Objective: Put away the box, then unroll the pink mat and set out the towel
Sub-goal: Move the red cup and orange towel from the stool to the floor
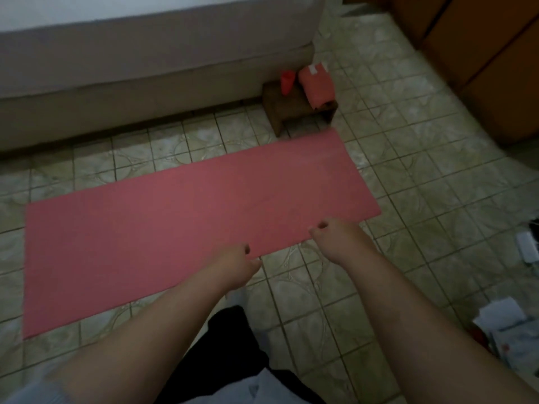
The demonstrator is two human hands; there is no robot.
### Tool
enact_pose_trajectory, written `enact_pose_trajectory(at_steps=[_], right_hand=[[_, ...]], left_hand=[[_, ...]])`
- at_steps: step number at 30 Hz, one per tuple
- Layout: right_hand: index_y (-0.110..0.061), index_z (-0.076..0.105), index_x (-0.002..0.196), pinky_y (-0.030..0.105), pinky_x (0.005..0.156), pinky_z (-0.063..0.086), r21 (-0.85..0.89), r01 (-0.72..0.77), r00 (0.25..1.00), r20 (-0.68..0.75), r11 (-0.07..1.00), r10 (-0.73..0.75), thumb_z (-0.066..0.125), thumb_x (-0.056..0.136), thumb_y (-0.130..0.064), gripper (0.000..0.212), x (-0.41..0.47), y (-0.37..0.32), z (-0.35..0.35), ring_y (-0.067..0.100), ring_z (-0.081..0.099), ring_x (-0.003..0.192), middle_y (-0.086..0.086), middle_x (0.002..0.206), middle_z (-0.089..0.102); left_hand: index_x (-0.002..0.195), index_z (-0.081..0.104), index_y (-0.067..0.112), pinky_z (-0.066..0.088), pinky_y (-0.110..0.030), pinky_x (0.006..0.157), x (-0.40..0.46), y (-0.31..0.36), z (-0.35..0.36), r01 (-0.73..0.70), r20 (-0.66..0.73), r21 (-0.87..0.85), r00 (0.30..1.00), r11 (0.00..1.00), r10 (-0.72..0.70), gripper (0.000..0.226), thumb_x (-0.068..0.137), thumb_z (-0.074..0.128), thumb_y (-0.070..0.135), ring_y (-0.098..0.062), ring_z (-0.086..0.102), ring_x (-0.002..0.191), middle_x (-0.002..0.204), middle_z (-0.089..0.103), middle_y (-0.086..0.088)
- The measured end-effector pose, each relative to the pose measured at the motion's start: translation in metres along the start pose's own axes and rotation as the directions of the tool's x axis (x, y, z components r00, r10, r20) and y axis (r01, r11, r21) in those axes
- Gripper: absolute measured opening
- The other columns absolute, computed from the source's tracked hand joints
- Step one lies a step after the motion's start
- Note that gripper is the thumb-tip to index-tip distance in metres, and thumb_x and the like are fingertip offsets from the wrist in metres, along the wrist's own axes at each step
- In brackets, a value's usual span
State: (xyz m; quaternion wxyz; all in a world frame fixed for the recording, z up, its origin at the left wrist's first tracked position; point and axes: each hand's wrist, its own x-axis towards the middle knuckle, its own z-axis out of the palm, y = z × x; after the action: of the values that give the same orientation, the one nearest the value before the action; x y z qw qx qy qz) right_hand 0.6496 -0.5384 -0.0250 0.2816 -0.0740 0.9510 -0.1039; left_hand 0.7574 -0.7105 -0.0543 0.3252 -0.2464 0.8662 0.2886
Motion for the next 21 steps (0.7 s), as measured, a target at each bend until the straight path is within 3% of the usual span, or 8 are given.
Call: enact_pose_trajectory(at_steps=[4, 10, 16, 21], right_hand=[[-0.016, 0.06, 0.121, 0.034, 0.083, 0.045, -0.002, 0.035, 0.999, -0.013, 0.999, -0.035, 0.044, 0.091, -0.046, 0.045, 0.043, -0.013, -0.025, 0.029, 0.059, 0.107, 0.009, 0.12, 0.064], [-0.016, 0.061, 0.12, 0.034, 0.086, 0.044, 0.07, -0.022, 1.0, -0.003, 0.997, 0.022, 0.045, 0.089, -0.047, 0.046, 0.107, -0.018, -0.053, 0.028, 0.059, 0.109, 0.008, 0.122, 0.063], [-0.018, 0.061, 0.115, 0.033, 0.087, 0.045, 0.171, -0.154, 0.988, 0.025, 0.973, 0.152, 0.045, 0.088, -0.046, 0.042, 0.161, -0.004, -0.085, 0.025, 0.059, 0.107, 0.005, 0.12, 0.062], [-0.017, 0.062, 0.113, 0.033, 0.088, 0.046, 0.188, -0.21, 0.977, 0.075, 0.959, 0.199, 0.045, 0.087, -0.043, 0.04, 0.215, 0.019, -0.112, 0.026, 0.059, 0.108, 0.007, 0.121, 0.061]], left_hand=[[0.122, 0.055, 0.011, 0.039, -0.026, 0.081, 0.028, 0.016, -0.025, 0.011, -0.014, -0.031, 1.0, 0.999, -0.012, 0.042, 0.089, 0.05, 0.037, -0.026, 0.056, 0.111, 0.128, 0.058, -0.013], [0.135, 0.044, 0.01, 0.039, -0.028, 0.095, 0.1, 0.068, -0.098, -0.046, -0.002, 0.072, 0.999, 0.996, 0.046, 0.053, 0.091, 0.05, 0.038, -0.027, 0.048, 0.123, 0.138, 0.049, -0.012], [0.136, 0.043, 0.013, 0.039, -0.029, 0.086, 0.182, 0.143, -0.174, -0.114, -0.008, 0.152, 0.993, 0.982, 0.116, 0.055, 0.09, 0.049, 0.042, -0.026, 0.051, 0.118, 0.136, 0.05, -0.011], [0.133, 0.046, 0.014, 0.042, -0.033, 0.092, 0.252, 0.21, -0.212, -0.155, -0.04, 0.177, 0.986, 0.972, 0.164, 0.054, 0.089, 0.052, 0.044, -0.026, 0.053, 0.117, 0.135, 0.052, -0.01]])
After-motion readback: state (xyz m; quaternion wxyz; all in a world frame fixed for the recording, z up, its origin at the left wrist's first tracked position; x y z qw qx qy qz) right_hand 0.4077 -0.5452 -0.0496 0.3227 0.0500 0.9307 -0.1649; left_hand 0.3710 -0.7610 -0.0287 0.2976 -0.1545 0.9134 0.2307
